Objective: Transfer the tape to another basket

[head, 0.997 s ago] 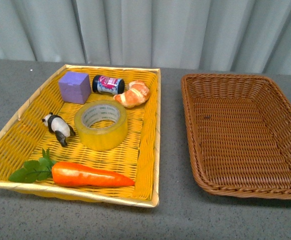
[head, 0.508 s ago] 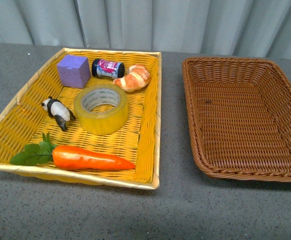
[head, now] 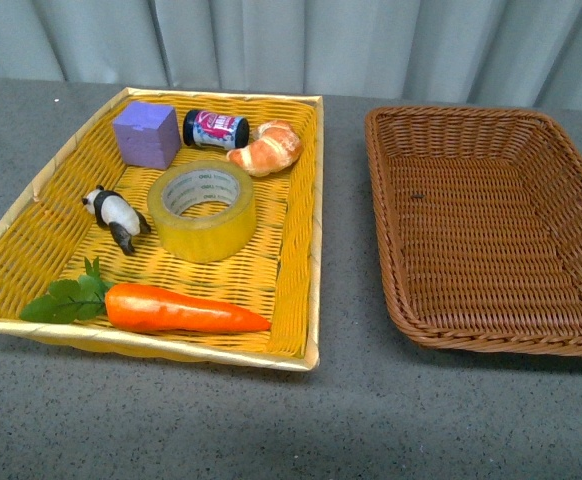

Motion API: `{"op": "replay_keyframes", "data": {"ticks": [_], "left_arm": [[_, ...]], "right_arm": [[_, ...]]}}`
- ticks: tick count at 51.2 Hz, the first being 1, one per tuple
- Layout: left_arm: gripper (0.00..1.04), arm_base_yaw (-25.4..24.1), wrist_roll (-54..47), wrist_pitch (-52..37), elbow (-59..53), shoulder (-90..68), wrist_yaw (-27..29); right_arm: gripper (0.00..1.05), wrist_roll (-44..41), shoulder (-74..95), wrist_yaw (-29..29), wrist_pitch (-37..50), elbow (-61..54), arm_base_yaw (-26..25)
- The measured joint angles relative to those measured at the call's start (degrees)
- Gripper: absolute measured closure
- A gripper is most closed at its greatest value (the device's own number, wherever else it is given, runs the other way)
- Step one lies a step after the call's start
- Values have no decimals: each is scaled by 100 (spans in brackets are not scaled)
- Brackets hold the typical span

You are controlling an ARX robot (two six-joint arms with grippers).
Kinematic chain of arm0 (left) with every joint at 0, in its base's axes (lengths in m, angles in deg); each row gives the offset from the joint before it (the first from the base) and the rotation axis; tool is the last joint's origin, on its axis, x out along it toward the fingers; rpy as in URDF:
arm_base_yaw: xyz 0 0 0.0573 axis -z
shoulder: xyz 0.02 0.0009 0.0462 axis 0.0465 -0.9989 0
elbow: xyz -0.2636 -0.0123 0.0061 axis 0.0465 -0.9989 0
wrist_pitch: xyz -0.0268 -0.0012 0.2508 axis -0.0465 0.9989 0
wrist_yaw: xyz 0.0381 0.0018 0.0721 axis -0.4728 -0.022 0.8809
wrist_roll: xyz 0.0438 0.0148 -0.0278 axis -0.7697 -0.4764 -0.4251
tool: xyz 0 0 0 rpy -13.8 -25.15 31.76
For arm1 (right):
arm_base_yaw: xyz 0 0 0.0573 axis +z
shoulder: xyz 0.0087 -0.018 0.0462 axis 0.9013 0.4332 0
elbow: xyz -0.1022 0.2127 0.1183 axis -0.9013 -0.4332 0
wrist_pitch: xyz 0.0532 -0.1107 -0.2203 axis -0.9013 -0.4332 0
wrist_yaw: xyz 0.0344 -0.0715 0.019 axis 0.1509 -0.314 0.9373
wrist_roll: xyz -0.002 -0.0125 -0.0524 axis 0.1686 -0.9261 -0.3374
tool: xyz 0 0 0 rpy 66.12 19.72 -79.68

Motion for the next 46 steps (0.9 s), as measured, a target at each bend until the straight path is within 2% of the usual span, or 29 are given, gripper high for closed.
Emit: {"op": "replay_keyframes", "data": {"ticks": [46], "left_arm": [[6, 0, 0, 0, 0, 0, 0]], "right_arm": [[9, 0, 0, 0, 0, 0, 0]]}}
